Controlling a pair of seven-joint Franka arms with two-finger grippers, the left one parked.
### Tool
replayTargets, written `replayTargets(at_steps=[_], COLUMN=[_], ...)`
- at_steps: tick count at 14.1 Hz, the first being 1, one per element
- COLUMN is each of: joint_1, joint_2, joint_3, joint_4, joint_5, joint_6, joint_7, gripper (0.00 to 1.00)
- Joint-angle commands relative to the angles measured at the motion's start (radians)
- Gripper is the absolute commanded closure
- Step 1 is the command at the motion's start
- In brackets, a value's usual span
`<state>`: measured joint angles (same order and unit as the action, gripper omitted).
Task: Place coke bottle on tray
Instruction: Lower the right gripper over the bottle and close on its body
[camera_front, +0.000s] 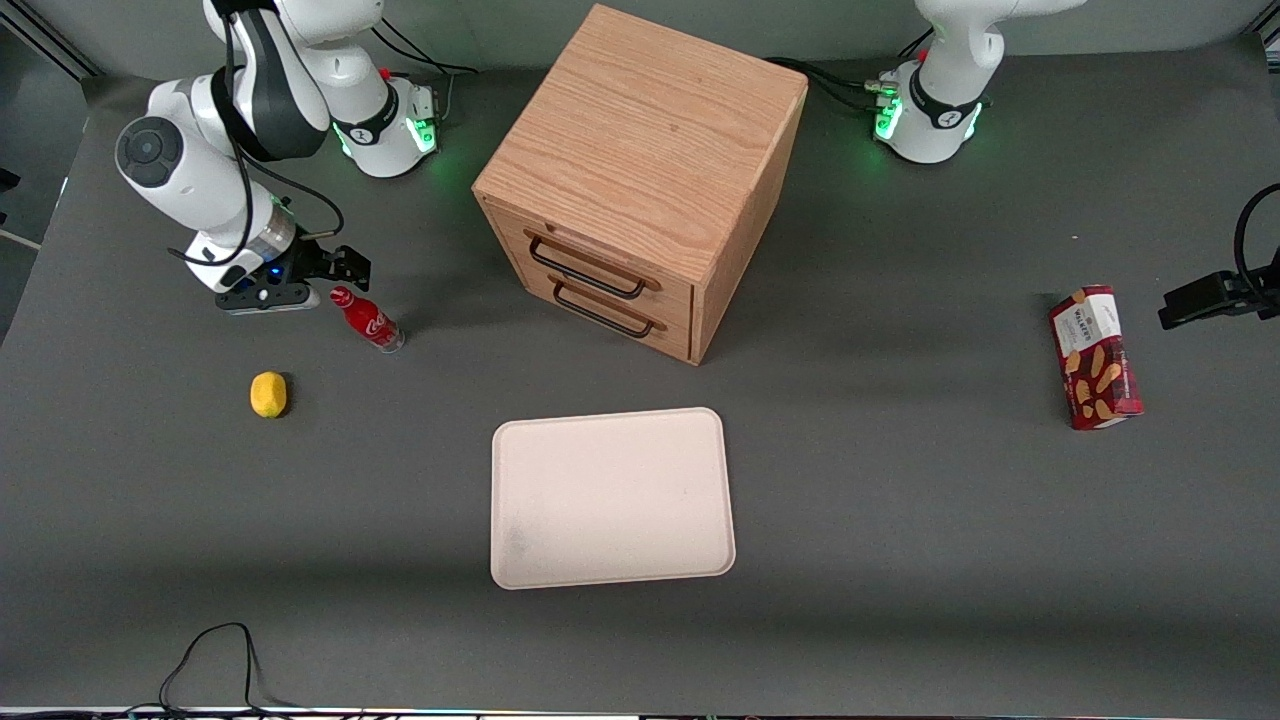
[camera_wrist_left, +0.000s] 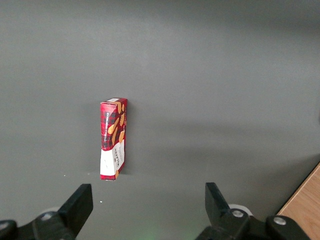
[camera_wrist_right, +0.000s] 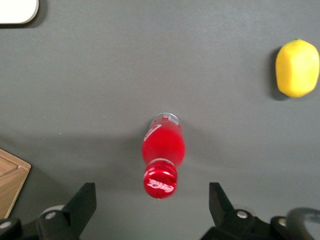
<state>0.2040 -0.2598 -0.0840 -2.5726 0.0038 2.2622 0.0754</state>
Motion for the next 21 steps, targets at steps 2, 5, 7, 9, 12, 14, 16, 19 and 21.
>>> replayTargets(at_steps=[2,5,7,9,12,14,16,19,21], joint_1=[0.015,0.014,0.012,0.012,0.011,0.009,0.009,0.002,0.002], joint_2=[0.039,0.042,0.051,0.053,0.054,0.054,0.054,0.056,0.054], joint_3=[-0.005,-0.008,-0.010,-0.010,-0.014,-0.014,-0.014,-0.016,-0.016], joint_4=[-0.006,-0.009,-0.009,-0.011,-0.011,-0.021,-0.026,-0.031,-0.032], joint_5=[-0.012,-0.012,-0.012,-0.013,-0.013,-0.013,-0.018,-0.019,-0.019], joint_6=[0.048,0.048,0.048,0.051,0.051,0.062,0.074,0.076,0.076], joint_7=[-0.025,-0.074,-0.086,-0.089,-0.123,-0.124,-0.134,-0.158,-0.158], gripper=[0.00,0.00,0.00,0.00,0.00,0.01,0.01,0.06,0.37])
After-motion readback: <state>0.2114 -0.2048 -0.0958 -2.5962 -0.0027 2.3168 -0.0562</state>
